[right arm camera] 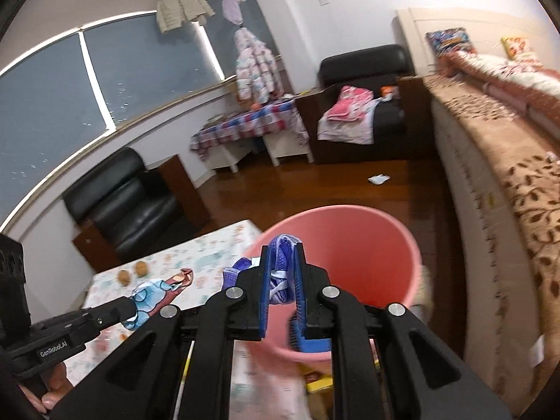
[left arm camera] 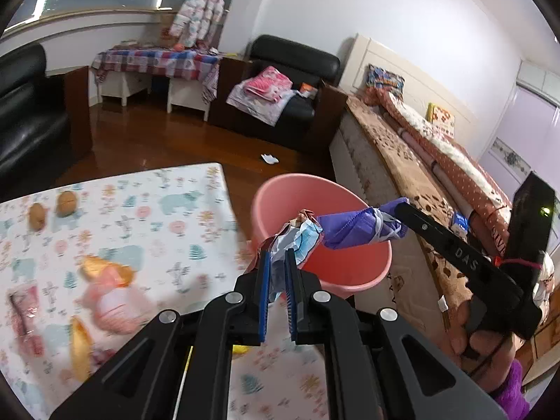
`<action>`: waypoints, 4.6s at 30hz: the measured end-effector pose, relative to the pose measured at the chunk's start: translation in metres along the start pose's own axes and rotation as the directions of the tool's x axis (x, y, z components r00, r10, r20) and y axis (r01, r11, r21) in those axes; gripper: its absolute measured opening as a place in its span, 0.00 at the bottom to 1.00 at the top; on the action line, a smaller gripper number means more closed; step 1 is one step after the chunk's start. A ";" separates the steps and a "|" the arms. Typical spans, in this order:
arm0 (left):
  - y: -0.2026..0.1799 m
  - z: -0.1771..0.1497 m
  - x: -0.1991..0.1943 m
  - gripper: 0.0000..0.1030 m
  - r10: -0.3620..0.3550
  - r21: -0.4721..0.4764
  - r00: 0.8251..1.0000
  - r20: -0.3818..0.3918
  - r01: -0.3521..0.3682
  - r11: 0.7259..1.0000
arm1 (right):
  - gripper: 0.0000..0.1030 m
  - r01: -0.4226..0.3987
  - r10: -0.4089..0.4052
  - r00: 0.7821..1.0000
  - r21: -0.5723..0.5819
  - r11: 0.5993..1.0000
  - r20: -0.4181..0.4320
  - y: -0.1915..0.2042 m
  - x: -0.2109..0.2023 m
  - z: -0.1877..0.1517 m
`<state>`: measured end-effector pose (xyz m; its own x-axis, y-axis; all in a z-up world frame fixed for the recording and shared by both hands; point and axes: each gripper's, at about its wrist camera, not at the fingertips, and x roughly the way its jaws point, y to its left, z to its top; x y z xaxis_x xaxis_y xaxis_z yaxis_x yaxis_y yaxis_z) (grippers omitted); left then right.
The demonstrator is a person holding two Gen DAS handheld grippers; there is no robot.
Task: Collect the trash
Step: 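Carry the purple bag and white wrapper to the pink bucket and open both grippers, then move both open grippers back over the table toward the clear wrapper and yellow packet, then grasp the clear candy wrapper with the left gripper while the right grasps the yellow packet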
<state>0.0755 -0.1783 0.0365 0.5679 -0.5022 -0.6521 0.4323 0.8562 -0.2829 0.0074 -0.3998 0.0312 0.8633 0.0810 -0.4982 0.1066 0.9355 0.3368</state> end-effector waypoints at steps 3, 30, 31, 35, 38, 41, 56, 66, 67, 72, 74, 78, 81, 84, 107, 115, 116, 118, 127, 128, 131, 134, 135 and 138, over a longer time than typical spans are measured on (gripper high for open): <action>-0.014 0.001 0.026 0.07 0.003 0.008 0.999 -0.042 -0.002 1.000 | 0.12 0.029 -0.029 1.000 0.004 1.000 -0.003 -0.015 0.003 -0.002; -0.028 0.015 0.076 0.41 0.018 0.022 0.999 -0.050 -0.017 1.000 | 0.34 0.065 -0.066 0.996 -0.009 0.998 -0.058 -0.020 0.031 -0.019; -0.027 0.015 0.072 0.41 0.030 0.029 0.999 -0.037 -0.029 0.999 | 0.34 0.064 -0.065 0.996 -0.014 0.998 -0.056 -0.019 0.030 -0.019; -0.021 0.014 0.058 0.41 0.039 0.026 0.999 -0.017 -0.039 0.999 | 0.34 0.026 -0.028 0.998 -0.028 0.999 -0.056 -0.008 0.024 -0.022; -0.016 0.009 0.046 0.41 0.039 0.020 0.999 -0.007 -0.039 0.999 | 0.34 -0.029 0.028 0.997 -0.022 0.999 -0.066 0.003 0.021 -0.028; -0.010 0.001 0.033 0.41 0.044 0.028 0.999 0.003 -0.044 0.999 | 0.34 -0.093 0.091 0.992 -0.019 0.995 -0.091 0.018 0.020 -0.036; 0.062 -0.035 -0.048 0.41 0.170 -0.031 0.983 0.066 -0.168 0.985 | 0.34 -0.269 0.247 0.946 -0.081 0.960 -0.209 0.100 0.022 -0.071; 0.147 -0.064 -0.094 0.41 0.334 -0.182 0.940 0.073 -0.317 0.931 | 0.34 -0.311 0.280 0.922 -0.083 0.947 -0.266 0.116 0.030 -0.080; 0.154 -0.068 -0.096 0.41 0.349 -0.195 0.935 0.063 -0.332 0.923 | 0.34 -0.314 0.281 0.921 -0.085 0.946 -0.271 0.117 0.032 -0.081; 0.186 -0.084 -0.108 0.41 0.414 -0.250 0.910 0.027 -0.394 0.884 | 0.34 -0.318 0.279 0.916 -0.095 0.943 -0.289 0.120 0.038 -0.082; 0.199 -0.090 -0.111 0.41 0.435 -0.282 0.900 0.017 -0.413 0.866 | 0.34 -0.320 0.281 0.914 -0.095 0.943 -0.294 0.122 0.041 -0.083; 0.217 -0.099 -0.109 0.41 0.466 -0.321 0.885 -0.018 -0.446 0.836 | 0.34 -0.334 0.289 0.907 -0.105 0.937 -0.307 0.129 0.045 -0.083; 0.224 -0.102 -0.106 0.41 0.478 -0.327 0.878 -0.032 -0.461 0.825 | 0.34 -0.340 0.291 0.904 -0.114 0.933 -0.314 0.134 0.048 -0.085; 0.231 -0.104 -0.098 0.41 0.494 -0.332 0.867 -0.056 -0.483 0.810 | 0.34 -0.340 0.289 0.902 -0.117 0.933 -0.321 0.135 0.051 -0.087; 0.256 -0.101 -0.082 0.05 0.418 -0.453 0.897 -0.143 -0.435 0.778 | 0.34 -0.327 0.272 0.902 -0.120 0.937 -0.336 0.126 0.048 -0.084; 0.247 -0.098 -0.111 0.03 0.402 -0.452 0.914 -0.060 -0.384 0.805 | 0.34 -0.300 0.249 0.881 -0.069 0.951 -0.402 0.114 0.073 -0.088; 0.245 -0.098 -0.115 0.03 0.398 -0.450 0.916 -0.045 -0.374 0.811 | 0.34 -0.286 0.244 0.874 -0.038 0.958 -0.421 0.109 0.080 -0.088; 0.240 -0.097 -0.120 0.03 0.394 -0.441 0.919 -0.025 -0.364 0.821 | 0.34 -0.275 0.249 0.859 0.006 0.961 -0.448 0.104 0.088 -0.091; 0.227 -0.094 -0.125 0.03 0.379 -0.411 0.925 0.007 -0.343 0.845 | 0.34 -0.359 0.279 0.791 -0.043 0.932 -0.544 0.131 0.066 -0.116; 0.225 -0.095 -0.126 0.03 0.376 -0.408 0.927 0.011 -0.339 0.848 | 0.34 -0.367 0.282 0.785 -0.047 0.929 -0.551 0.133 0.062 -0.119; 0.221 -0.095 -0.128 0.03 0.370 -0.395 0.929 0.020 -0.333 0.857 | 0.34 -0.414 0.324 0.749 -0.026 0.910 -0.578 0.134 0.051 -0.124; 0.219 -0.094 -0.131 0.04 0.366 -0.388 0.930 0.030 -0.327 0.862 | 0.34 -0.447 0.342 0.723 -0.029 0.894 -0.600 0.136 0.042 -0.129; 0.219 -0.094 -0.132 0.04 0.363 -0.388 0.931 0.033 -0.323 0.863 | 0.34 -0.453 0.343 0.720 -0.034 0.891 -0.603 0.137 0.040 -0.129; 0.216 -0.094 -0.134 0.04 0.357 -0.383 0.933 0.042 -0.315 0.868 | 0.34 -0.460 0.333 0.729 -0.067 0.886 -0.598 0.139 0.032 -0.130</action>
<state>0.0268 0.0856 -0.0030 0.7137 -0.1676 -0.6801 -0.0719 0.9483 -0.3091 -0.0140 -0.2228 -0.0417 0.3694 0.5765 -0.7288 -0.3352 0.8142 0.4741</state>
